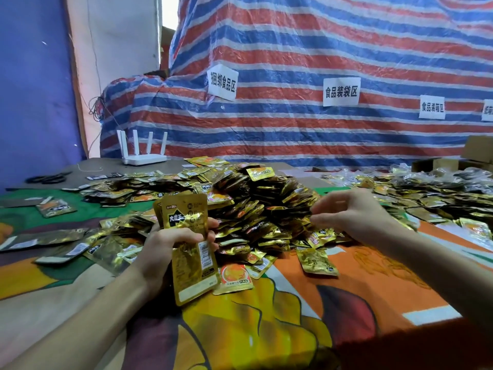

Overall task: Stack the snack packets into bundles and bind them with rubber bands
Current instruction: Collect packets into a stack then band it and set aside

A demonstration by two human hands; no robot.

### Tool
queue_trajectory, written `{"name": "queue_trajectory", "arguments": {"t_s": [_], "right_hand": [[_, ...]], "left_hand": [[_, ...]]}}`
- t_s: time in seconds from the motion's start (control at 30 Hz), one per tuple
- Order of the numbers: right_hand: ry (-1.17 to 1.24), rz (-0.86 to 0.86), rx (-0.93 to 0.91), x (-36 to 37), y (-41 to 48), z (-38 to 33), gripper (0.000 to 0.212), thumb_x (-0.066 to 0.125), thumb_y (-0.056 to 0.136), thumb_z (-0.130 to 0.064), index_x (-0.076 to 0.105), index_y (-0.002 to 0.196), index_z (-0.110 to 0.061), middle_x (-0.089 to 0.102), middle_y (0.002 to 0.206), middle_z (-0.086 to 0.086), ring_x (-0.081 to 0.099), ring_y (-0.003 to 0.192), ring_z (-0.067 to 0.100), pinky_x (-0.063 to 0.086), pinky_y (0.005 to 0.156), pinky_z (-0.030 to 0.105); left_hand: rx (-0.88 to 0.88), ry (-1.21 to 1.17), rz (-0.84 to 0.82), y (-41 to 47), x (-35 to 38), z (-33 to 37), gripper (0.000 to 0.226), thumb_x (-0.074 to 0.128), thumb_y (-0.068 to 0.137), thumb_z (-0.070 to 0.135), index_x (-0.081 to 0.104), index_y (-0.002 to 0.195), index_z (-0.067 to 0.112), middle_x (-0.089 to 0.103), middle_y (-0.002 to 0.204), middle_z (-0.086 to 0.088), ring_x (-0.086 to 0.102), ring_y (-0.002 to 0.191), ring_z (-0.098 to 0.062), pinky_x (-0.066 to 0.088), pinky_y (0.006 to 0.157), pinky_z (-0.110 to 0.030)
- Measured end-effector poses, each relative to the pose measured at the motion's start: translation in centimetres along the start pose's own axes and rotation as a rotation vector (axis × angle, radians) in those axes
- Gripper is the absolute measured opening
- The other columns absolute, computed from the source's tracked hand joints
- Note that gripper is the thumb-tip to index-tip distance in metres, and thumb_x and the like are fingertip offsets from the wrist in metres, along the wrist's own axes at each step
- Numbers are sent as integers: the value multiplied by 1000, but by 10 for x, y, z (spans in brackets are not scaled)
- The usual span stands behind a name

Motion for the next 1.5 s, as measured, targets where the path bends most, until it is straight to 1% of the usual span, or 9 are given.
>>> {"name": "queue_trajectory", "arguments": {"t_s": [0.13,0.27,0.43,0.6,0.77,0.93,1.13,1.27,1.5], "right_hand": [[214,-127,-177,71,4,-54,11,83,80,-7,76,83,-15,77,76,1,69,65,5,50,58,14],[313,-182,-299,130,16,-83,12,79,82,0,73,84,-11,76,73,-11,70,69,-4,49,62,9],[399,6,-309,162,26,-70,8,80,84,-7,73,86,-9,78,83,-4,75,80,11,62,75,33],[372,150,-367,163,25,-57,18,84,78,-4,70,76,-14,73,73,-8,72,68,2,55,61,16],[408,105,-344,166,20,-55,16,84,79,-4,69,76,-10,75,75,-1,75,73,6,59,65,23],[430,103,-308,166,22,-51,16,86,78,-7,71,76,-11,73,72,-1,72,68,9,58,62,24],[584,12,-228,165,26,-47,15,88,75,-11,73,77,-10,73,72,5,67,62,10,49,53,18],[616,2,-211,163,26,-47,21,90,71,-18,72,75,-8,74,69,5,68,61,7,47,51,16],[535,25,-216,164,28,-43,12,85,77,-8,74,76,-11,75,75,3,71,69,12,50,57,16]], "left_hand": [[72,-70,-44,-16,7,23,57,67,65,12,72,121,4,70,95,-14,68,88,-29,56,80,-40],[30,-137,21,-20,6,30,40,57,74,8,79,106,6,72,88,-16,70,76,-27,59,74,-38],[-34,-95,88,-21,-1,35,28,56,75,3,81,86,3,72,90,-19,70,74,-29,60,69,-36],[-45,90,152,-22,0,34,35,52,84,-4,80,67,7,75,81,-17,71,66,-24,57,62,-30],[-57,41,198,-20,-2,31,19,56,76,-7,71,87,-7,73,82,-22,70,64,-28,58,57,-32],[-33,25,213,-18,-6,30,36,58,73,-3,74,105,-4,74,91,-23,71,70,-28,59,63,-35],[-34,-16,157,-17,-6,34,49,58,68,4,76,113,5,74,108,-23,73,78,-26,58,66,-33],[-59,14,148,-21,-2,32,43,62,62,2,74,102,-6,74,95,-25,72,70,-31,60,61,-34],[-93,119,105,-26,7,35,63,65,54,13,65,114,-6,68,88,-15,64,83,-30,50,83,-42]]}}
Point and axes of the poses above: each hand's wrist, its own y-axis towards the middle knuckle, its own x-axis out of the palm, z = x × y, the point moved 5 cm from there along y, towards the middle knuckle
